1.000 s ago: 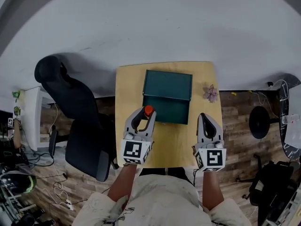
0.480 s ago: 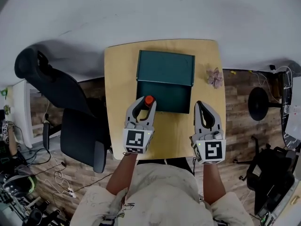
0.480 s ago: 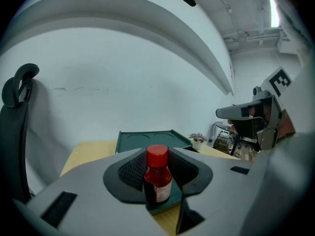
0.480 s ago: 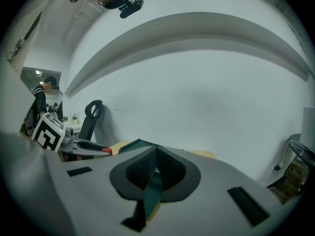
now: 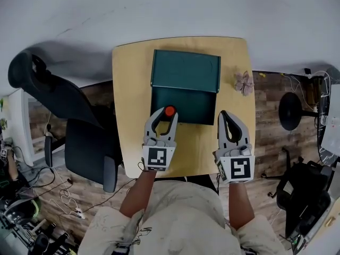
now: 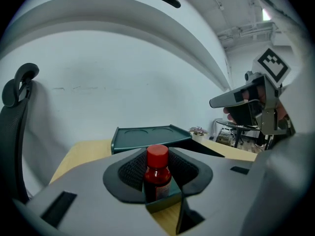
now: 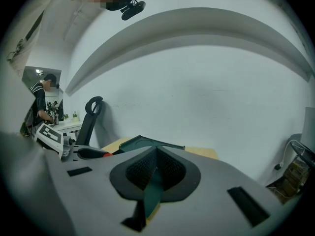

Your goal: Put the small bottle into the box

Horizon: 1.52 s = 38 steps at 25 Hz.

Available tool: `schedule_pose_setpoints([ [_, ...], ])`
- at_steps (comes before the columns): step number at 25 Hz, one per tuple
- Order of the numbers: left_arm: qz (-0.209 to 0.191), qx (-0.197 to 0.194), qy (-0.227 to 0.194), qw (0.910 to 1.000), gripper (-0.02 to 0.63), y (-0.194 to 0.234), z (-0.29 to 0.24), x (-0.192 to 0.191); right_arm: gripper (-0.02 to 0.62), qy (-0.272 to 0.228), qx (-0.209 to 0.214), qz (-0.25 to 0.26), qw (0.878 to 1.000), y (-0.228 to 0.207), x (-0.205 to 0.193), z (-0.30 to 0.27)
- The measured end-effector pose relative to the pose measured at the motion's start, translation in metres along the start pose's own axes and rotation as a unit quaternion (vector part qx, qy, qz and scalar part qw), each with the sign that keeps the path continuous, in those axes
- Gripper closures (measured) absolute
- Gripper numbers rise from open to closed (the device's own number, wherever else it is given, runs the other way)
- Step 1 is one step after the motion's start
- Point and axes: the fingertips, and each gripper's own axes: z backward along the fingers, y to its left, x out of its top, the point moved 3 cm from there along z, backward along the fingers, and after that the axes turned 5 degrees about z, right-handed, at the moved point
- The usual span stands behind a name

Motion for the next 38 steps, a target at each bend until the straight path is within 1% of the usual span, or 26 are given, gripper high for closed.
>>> schedule_pose_setpoints([
  [2, -0.006, 0.004, -0.007, 0.9999, 0.469, -0.002, 0.003, -0.002, 0.58, 0.003, -0.002, -0.004, 1.0, 0.001, -0.002, 0.002],
  [8, -0.026, 0.007, -0.01, 0.9996, 0.468, -0.005, 0.009, -0.007, 0.58, 0.004, -0.004, -0.005, 1.0, 0.002, -0.004, 0.006],
  [18, -0.027, 0.011, -0.014, 0.9995, 0.466, -0.006, 0.009, -0.008, 0.58, 0.001, -0.004, 0.002, 1.0, 0.002, -0.002, 0.013],
  [21, -0.021, 0.013, -0.016, 0.9996, 0.463, -0.006, 0.009, -0.009, 0.58, -0.001, -0.006, 0.001, 1.0, 0.002, -0.002, 0.015],
  [23, -0.007, 0.018, -0.019, 0.9996, 0.454, -0.005, 0.011, -0.009, 0.58, -0.003, -0.005, 0.002, 1.0, 0.003, 0.0, 0.015],
  [25, 0.005, 0.023, -0.029, 0.9993, 0.41, -0.003, 0.014, -0.006, 0.58, -0.005, -0.002, 0.004, 1.0, 0.004, 0.003, 0.015],
  [28, 0.009, 0.025, -0.041, 0.9988, 0.373, -0.003, 0.017, 0.001, 0.58, -0.006, -0.003, 0.003, 1.0, 0.002, 0.004, 0.02],
  [32, 0.007, 0.026, -0.051, 0.9983, 0.362, -0.005, 0.024, 0.009, 0.58, -0.012, -0.005, 0.004, 1.0, 0.003, 0.009, 0.025],
  [38, -0.002, 0.036, -0.065, 0.9972, 0.362, -0.008, 0.042, 0.023, 0.58, -0.028, 0.004, 0.016, 0.999, 0.008, 0.022, 0.035],
])
